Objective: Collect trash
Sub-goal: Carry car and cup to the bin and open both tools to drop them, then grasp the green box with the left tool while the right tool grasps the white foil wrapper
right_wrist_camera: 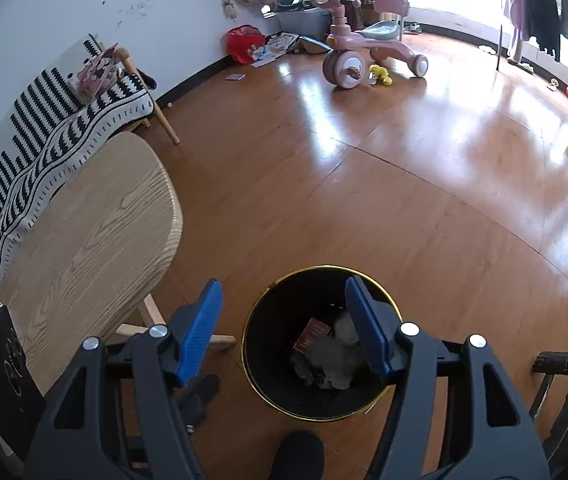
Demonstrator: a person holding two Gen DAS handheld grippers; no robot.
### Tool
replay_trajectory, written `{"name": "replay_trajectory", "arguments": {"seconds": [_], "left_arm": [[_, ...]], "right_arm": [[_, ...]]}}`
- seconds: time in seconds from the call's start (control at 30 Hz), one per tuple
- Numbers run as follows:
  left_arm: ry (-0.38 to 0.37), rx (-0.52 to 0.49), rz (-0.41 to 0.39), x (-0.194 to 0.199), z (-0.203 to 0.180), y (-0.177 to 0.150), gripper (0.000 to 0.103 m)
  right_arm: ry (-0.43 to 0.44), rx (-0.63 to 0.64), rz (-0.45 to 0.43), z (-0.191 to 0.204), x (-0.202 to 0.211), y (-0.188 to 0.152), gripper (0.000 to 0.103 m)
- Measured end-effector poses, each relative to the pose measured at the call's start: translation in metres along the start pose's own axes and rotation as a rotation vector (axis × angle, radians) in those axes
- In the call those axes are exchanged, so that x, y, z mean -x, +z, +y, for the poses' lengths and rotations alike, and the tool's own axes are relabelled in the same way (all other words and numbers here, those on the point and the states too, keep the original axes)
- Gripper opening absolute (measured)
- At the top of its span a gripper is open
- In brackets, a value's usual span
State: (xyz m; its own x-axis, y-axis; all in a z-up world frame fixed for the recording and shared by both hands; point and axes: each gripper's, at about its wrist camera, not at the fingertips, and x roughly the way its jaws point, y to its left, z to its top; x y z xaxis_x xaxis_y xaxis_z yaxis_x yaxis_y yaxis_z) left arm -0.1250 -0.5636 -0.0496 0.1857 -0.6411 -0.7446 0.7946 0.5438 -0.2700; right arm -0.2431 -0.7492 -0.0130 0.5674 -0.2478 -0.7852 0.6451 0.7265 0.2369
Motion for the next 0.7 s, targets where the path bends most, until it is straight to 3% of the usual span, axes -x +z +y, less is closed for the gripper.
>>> {"name": "replay_trajectory", "arguments": {"seconds": [0.17, 0.33, 0.5, 0.7], "left_arm": [[0.074, -0.008, -0.017, 0.032, 0.042, -0.008, 0.092], [0.207, 0.022, -0.053, 0.101, 0.126, -0.024, 0.092], [0.331, 0.115, -0.095, 0.167, 0.212, -0.042, 0.093], [0.484, 0.253, -0.153, 0.246, 0.311, -0.074, 0.093]], "right_arm": [[0.027, 0.043, -0.008, 0.033, -0.002, 0.003, 0.067], [0.083, 0.137, -0.013, 0.098, -0.007, -0.001, 0.069], [0.148, 0.262, 0.003, 0.184, -0.017, -0.016, 0.069], [0.281, 0.384, 0.016, 0.317, -0.028, -0.042, 0.07]]}}
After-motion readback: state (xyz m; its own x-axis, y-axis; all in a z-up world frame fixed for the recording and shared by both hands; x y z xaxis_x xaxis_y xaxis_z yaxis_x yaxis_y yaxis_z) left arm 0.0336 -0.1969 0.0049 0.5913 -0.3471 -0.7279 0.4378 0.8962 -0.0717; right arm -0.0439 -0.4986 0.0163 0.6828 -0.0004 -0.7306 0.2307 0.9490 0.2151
